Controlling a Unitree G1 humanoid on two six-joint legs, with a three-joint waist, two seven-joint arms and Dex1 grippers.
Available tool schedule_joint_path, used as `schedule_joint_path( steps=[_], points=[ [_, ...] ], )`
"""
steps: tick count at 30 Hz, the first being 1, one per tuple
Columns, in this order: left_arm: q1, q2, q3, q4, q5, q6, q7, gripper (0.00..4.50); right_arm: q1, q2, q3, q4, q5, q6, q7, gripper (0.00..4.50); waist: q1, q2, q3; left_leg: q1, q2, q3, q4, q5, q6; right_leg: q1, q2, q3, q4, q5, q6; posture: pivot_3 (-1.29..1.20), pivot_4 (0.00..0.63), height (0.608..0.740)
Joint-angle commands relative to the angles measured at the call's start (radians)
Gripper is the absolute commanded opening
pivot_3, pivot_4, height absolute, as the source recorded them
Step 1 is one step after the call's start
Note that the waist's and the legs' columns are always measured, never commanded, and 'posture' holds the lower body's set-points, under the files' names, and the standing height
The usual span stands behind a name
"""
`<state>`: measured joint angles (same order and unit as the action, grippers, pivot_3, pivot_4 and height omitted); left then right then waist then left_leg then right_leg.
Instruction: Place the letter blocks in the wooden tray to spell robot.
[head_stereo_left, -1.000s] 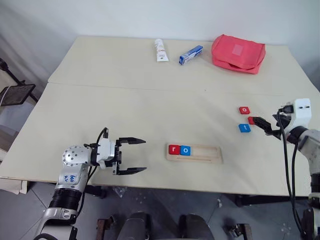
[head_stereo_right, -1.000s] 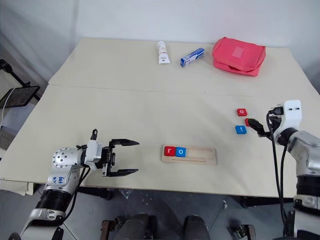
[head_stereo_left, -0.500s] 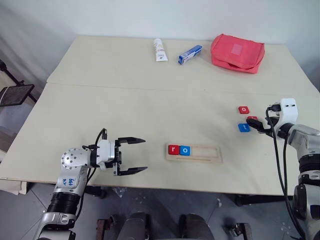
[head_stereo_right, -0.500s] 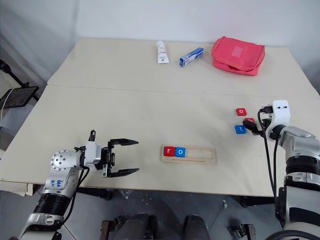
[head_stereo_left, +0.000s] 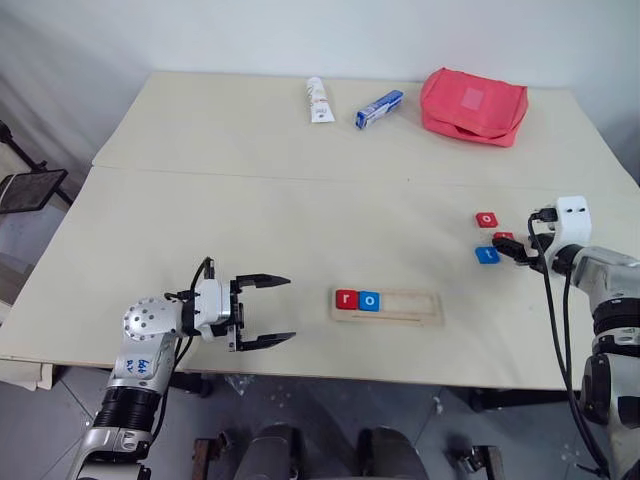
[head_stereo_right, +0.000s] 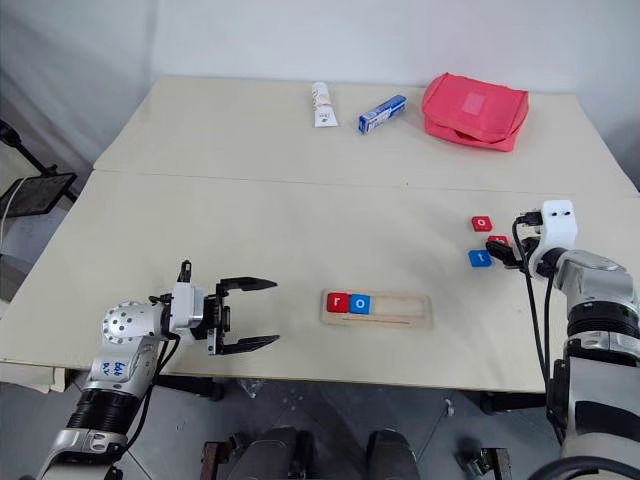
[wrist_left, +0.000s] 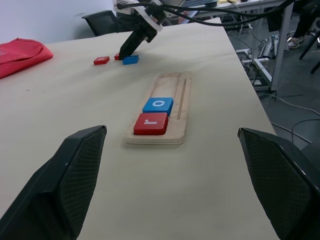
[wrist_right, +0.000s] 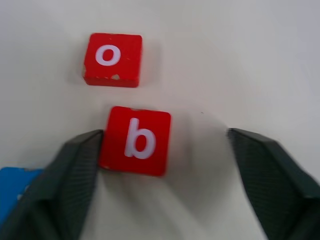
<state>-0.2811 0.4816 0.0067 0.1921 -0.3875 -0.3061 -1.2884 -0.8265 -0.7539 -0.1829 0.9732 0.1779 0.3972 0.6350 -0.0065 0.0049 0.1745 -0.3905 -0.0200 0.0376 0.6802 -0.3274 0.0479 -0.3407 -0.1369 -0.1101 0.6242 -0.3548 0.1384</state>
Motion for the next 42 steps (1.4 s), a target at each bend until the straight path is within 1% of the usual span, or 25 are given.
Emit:
schedule_joint_path(
  steps=[1,4,5,9,12,15,18,20,21,23,25,30,42],
  points=[
    [-0.003,0.003,-0.001,-0.024,-0.007,-0.014,0.004,4.5,-0.012,0.003,-0.007,0.007,-0.008,-0.007,-0.008,2.55,0.0,0.0,0.0,0.0,0.0,0.0,0.0,0.0,0.0,0.0,0.0,0.0,0.0,0.0,0.0,0.0,0.15,0.74],
    [-0.013,0.004,-0.001,-0.006,-0.01,-0.019,-0.004,4.5,-0.007,0.007,-0.018,-0.009,-0.002,-0.016,-0.021,1.56,0.0,0.0,0.0,0.0,0.0,0.0,0.0,0.0,0.0,0.0,0.0,0.0,0.0,0.0,0.0,0.0,0.15,0.74],
    [-0.016,0.004,-0.001,0.001,-0.011,-0.02,-0.007,4.5,0.0,0.006,-0.024,-0.025,0.003,-0.016,-0.025,1.47,0.001,0.0,0.0,0.0,0.0,0.0,0.0,0.0,0.0,0.0,0.0,0.0,0.0,0.0,0.0,0.0,0.15,0.74],
    [-0.038,-0.002,0.002,0.048,-0.018,-0.035,-0.025,4.5,0.064,0.006,-0.069,-0.162,0.04,-0.005,-0.042,1.47,0.004,0.0,0.0,0.0,0.0,0.0,0.0,0.0,0.0,0.0,0.0,0.0,0.0,0.0,0.0,0.0,0.15,0.74],
    [-0.057,-0.007,0.006,0.085,-0.028,-0.046,-0.048,4.5,0.213,0.009,-0.129,-0.448,0.097,0.066,-0.055,1.47,0.006,0.0,0.0,-0.001,0.0,-0.001,-0.001,0.0,0.0,-0.001,0.0,-0.001,0.0,0.0,0.0,0.0,0.15,0.74],
    [-0.076,-0.011,0.008,0.125,-0.033,-0.06,-0.075,4.5,0.39,0.038,-0.184,-0.745,0.142,0.118,-0.088,1.47,0.01,0.0,0.0,-0.002,0.0,-0.002,0.0,0.0,-0.001,-0.002,0.0,-0.001,0.001,0.0,0.0,0.0,0.15,0.74],
    [-0.091,-0.013,0.013,0.154,-0.038,-0.07,-0.097,4.5,0.49,0.065,-0.217,-0.924,0.173,0.206,-0.14,1.47,0.005,0.0,0.0,-0.002,-0.001,-0.001,0.0,0.0,0.0,-0.001,-0.001,-0.002,0.001,0.0,0.0,0.0,0.15,0.74],
    [-0.109,-0.014,0.012,0.185,-0.042,-0.071,-0.121,4.5,0.637,0.14,-0.262,-1.178,0.214,0.316,-0.225,1.47,0.008,0.0,0.0,-0.001,-0.001,0.0,-0.001,0.0,0.0,-0.001,-0.001,-0.002,0.001,0.0,0.0,0.0,0.15,0.74],
    [-0.116,-0.014,0.011,0.2,-0.042,-0.072,-0.131,4.5,0.69,0.173,-0.278,-1.274,0.228,0.36,-0.264,1.47,0.01,0.0,0.0,-0.001,0.001,-0.001,-0.001,0.0,-0.001,-0.001,0.0,-0.002,0.001,0.0,0.0,0.0,0.15,0.74],
    [-0.133,-0.013,0.011,0.229,-0.041,-0.079,-0.153,4.5,0.778,0.251,-0.286,-1.433,0.253,0.435,-0.335,1.47,0.01,0.001,0.0,-0.001,0.002,-0.003,-0.001,-0.001,-0.002,-0.001,0.002,-0.001,0.002,0.0,0.0,0.0,0.15,0.74],
    [-0.148,-0.013,0.015,0.255,-0.039,-0.087,-0.171,4.5,0.835,0.319,-0.282,-1.537,0.268,0.491,-0.391,1.47,0.009,0.001,0.0,0.0,0.001,-0.002,-0.001,-0.001,-0.002,-0.002,0.002,0.0,0.002,0.0,0.0,0.0,0.15,0.74],
    [-0.167,-0.012,0.025,0.292,-0.035,-0.103,-0.195,4.5,0.892,0.387,-0.275,-1.613,0.271,0.539,-0.449,1.47,0.006,0.001,0.0,0.001,0.0,0.0,0.0,0.0,-0.002,-0.001,0.001,0.003,0.002,0.0,0.0,0.0,0.15,0.74],
    [-0.16,-0.024,0.019,0.242,-0.04,-0.089,-0.194,4.5,0.932,0.442,-0.237,-1.618,0.271,0.516,-0.479,1.47,0.006,0.001,0.0,0.001,0.0,-0.001,-0.002,0.0,-0.002,-0.001,0.002,0.003,0.002,0.0,0.0,0.0,0.15,0.74]
  ],
)
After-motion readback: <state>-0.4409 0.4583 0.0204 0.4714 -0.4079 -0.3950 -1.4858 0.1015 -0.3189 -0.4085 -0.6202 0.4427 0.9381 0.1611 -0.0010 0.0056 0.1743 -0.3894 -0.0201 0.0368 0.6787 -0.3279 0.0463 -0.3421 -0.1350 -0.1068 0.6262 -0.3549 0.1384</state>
